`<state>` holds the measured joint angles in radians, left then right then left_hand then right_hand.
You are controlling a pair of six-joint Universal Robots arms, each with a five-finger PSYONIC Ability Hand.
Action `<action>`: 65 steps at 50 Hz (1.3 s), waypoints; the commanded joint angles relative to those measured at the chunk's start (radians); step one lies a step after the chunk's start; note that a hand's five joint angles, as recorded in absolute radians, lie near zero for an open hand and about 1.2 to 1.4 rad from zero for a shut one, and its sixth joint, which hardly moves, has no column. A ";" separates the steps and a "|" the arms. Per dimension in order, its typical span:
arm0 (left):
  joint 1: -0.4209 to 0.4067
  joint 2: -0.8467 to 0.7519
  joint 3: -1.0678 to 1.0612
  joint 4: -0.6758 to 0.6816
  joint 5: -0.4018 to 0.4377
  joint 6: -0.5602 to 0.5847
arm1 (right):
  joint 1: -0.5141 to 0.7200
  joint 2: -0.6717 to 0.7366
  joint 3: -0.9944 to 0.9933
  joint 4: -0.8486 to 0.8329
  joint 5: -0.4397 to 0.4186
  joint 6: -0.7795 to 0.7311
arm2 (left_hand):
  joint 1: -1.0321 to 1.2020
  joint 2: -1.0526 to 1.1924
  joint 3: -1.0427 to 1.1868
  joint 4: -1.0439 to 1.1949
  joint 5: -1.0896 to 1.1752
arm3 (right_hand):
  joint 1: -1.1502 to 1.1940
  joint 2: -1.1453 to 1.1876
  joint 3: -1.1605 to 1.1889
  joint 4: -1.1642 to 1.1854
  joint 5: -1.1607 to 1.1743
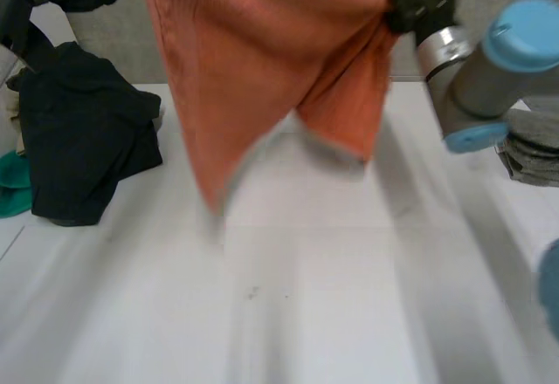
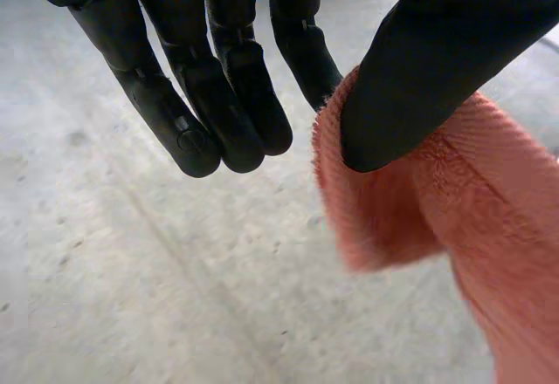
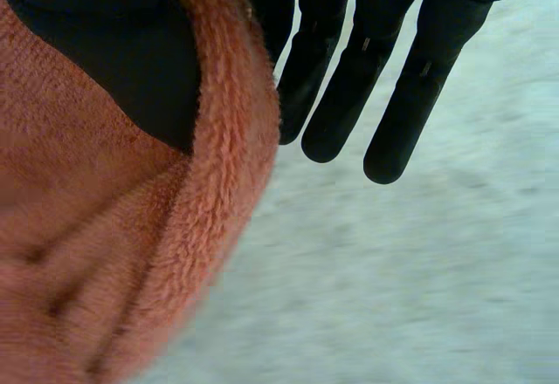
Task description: Fold the laundry.
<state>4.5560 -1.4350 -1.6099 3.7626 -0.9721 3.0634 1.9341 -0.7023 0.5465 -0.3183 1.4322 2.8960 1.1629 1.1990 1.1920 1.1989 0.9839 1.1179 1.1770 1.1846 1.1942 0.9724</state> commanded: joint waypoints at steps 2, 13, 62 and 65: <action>0.026 -0.180 0.068 -0.043 -0.025 0.023 | -0.038 -0.310 0.464 -0.077 0.001 -0.011 | 0.233 0.197 0.204 0.197 0.238 | 0.278 0.219 0.212 0.202 0.249; 0.024 -0.516 0.013 -0.113 0.050 0.200 | 0.055 -0.329 0.901 -0.019 -0.072 -0.174 | 0.233 0.197 0.204 0.197 0.238 | 0.278 0.219 0.212 0.202 0.249; -0.195 -0.703 0.560 -1.017 -0.497 0.193 | -0.267 -0.488 1.035 0.524 0.007 -0.165 | -0.588 -0.624 -0.617 -0.624 -0.584 | -0.852 -0.911 -0.919 -0.929 -0.881; -0.186 -0.801 0.646 -1.064 -0.499 0.221 | -0.271 -0.485 1.087 0.453 0.005 -0.190 | -0.588 -0.624 -0.617 -0.624 -0.584 | -0.852 -0.911 -0.919 -0.929 -0.881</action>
<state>4.3594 -2.0527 -1.1285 2.7984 -1.4515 3.2496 1.6799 -1.1832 1.5362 0.2549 1.4411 2.7710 0.4755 0.4809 0.4827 0.4893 0.3181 0.2303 0.2138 0.2133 0.2097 0.0466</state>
